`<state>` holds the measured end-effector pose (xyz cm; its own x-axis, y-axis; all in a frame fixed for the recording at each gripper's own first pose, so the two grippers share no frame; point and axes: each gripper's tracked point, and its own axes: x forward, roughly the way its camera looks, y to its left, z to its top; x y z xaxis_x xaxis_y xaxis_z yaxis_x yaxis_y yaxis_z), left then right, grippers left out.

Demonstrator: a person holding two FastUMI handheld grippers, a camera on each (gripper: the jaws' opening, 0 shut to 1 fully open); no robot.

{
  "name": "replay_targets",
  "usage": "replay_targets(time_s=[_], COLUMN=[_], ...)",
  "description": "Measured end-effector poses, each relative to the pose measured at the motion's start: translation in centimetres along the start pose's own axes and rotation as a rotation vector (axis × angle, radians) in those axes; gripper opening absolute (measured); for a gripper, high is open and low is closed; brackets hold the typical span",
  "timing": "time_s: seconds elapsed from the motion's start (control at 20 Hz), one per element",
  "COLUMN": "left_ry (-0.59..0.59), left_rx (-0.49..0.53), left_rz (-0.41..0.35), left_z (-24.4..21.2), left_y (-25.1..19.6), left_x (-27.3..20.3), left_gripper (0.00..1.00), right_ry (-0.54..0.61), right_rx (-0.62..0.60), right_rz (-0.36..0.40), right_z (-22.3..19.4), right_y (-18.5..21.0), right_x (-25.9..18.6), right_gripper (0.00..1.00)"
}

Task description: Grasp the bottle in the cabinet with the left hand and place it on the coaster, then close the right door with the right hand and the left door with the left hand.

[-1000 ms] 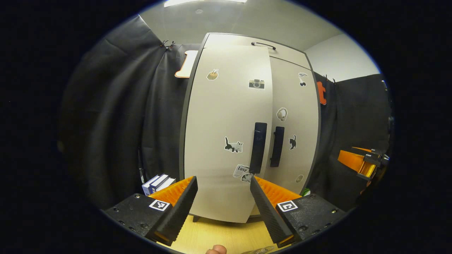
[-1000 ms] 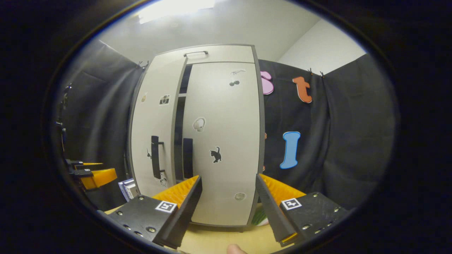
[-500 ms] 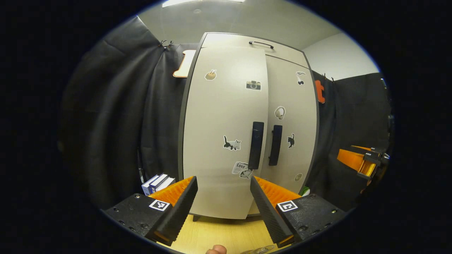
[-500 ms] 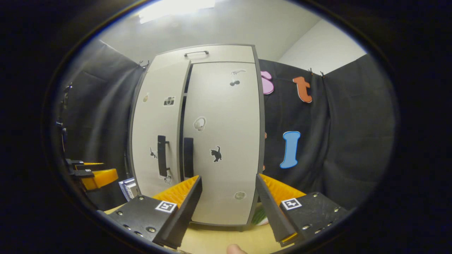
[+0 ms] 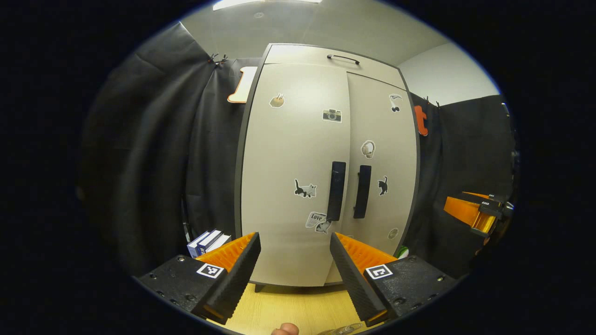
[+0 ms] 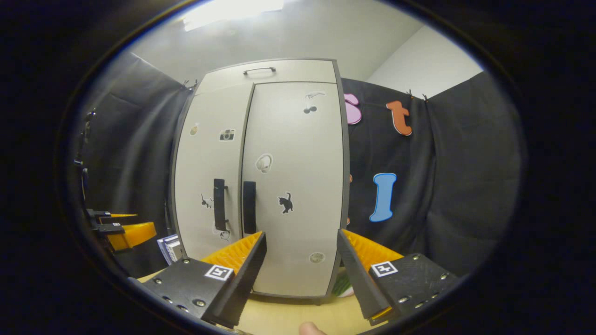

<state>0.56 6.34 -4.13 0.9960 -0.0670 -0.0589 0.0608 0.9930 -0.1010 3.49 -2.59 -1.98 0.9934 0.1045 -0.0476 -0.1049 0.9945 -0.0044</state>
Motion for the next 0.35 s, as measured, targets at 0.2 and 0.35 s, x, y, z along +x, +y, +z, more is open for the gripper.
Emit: replay_targets(time_s=[0.2, 0.35], left_ry=[0.004, 0.003], left_rx=[0.002, 0.0], left_rz=[0.004, 0.004], left_z=[-0.18, -0.12], left_y=[0.01, -0.02], left_x=[-0.01, -0.1], left_gripper=[0.95, 0.95], right_ry=[-0.001, -0.002], right_rx=[0.0, 0.0], right_rz=[0.001, 0.0], right_z=[-0.02, -0.09], right_y=[-0.04, -0.07], right_x=[-0.05, -0.12], right_gripper=[0.92, 0.87])
